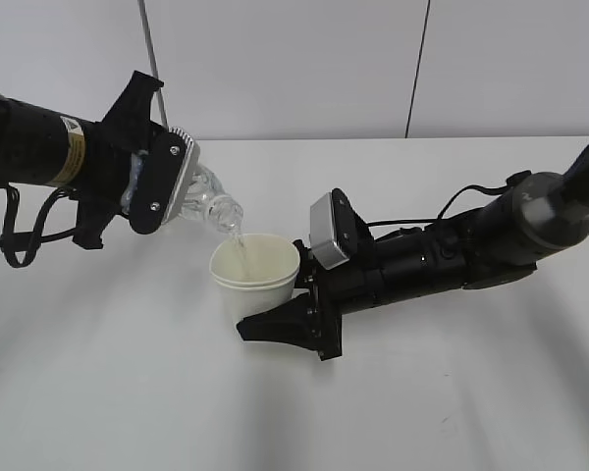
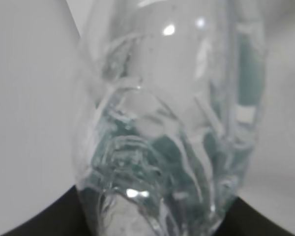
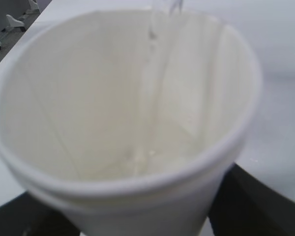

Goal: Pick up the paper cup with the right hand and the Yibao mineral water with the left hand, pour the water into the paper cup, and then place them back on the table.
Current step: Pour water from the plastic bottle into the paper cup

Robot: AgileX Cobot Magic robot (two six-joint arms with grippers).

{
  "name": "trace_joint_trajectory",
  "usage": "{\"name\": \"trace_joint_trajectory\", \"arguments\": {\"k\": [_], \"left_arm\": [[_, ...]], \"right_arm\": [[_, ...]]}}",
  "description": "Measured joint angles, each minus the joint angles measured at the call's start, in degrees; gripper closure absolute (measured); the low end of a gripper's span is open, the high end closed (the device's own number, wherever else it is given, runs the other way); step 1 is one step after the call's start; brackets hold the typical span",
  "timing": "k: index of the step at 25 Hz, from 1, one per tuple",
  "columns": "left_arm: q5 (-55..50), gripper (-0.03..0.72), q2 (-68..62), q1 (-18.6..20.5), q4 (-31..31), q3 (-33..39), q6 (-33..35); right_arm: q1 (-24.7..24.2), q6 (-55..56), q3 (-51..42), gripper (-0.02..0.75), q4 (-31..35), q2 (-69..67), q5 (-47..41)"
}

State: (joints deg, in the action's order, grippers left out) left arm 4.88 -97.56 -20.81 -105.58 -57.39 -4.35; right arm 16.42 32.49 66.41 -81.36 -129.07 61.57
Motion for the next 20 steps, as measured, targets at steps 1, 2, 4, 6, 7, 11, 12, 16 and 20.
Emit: {"name": "trace_joint_trajectory", "arguments": {"k": [1,2,4,6,7,11,12,16,20], "left_arm": [[0.0,0.356,0.0,0.0,0.0,0.0,0.0],[0.0,0.356,0.0,0.0,0.0,0.0,0.0],[0.0,0.356,0.0,0.0,0.0,0.0,0.0],[0.0,0.356,0.0,0.0,0.0,0.0,0.0],[0.0,0.356,0.0,0.0,0.0,-0.1,0.0],[0.0,0.356,0.0,0.0,0.0,-0.8,0.0],[-0.1,0.356,0.0,0.0,0.0,-1.0,0.0],[-0.2,0.356,0.0,0.0,0.0,-1.4,0.0],[-0.2,0.356,0.0,0.0,0.0,-1.4,0.0]], "right_arm": [[0.0,0.0,0.0,0.217,0.0,0.0,0.0],[0.0,0.0,0.0,0.217,0.0,0.0,0.0],[0.0,0.0,0.0,0.217,0.0,0.0,0.0],[0.0,0.0,0.0,0.217,0.0,0.0,0.0],[0.0,0.0,0.0,0.217,0.0,0.0,0.0],[0.0,0.0,0.0,0.217,-0.1,0.0,0.0],[0.0,0.0,0.0,0.217,-0.1,0.0,0.0],[0.0,0.0,0.0,0.217,-0.2,0.0,0.0],[0.0,0.0,0.0,0.217,-0.2,0.0,0.0]]}}
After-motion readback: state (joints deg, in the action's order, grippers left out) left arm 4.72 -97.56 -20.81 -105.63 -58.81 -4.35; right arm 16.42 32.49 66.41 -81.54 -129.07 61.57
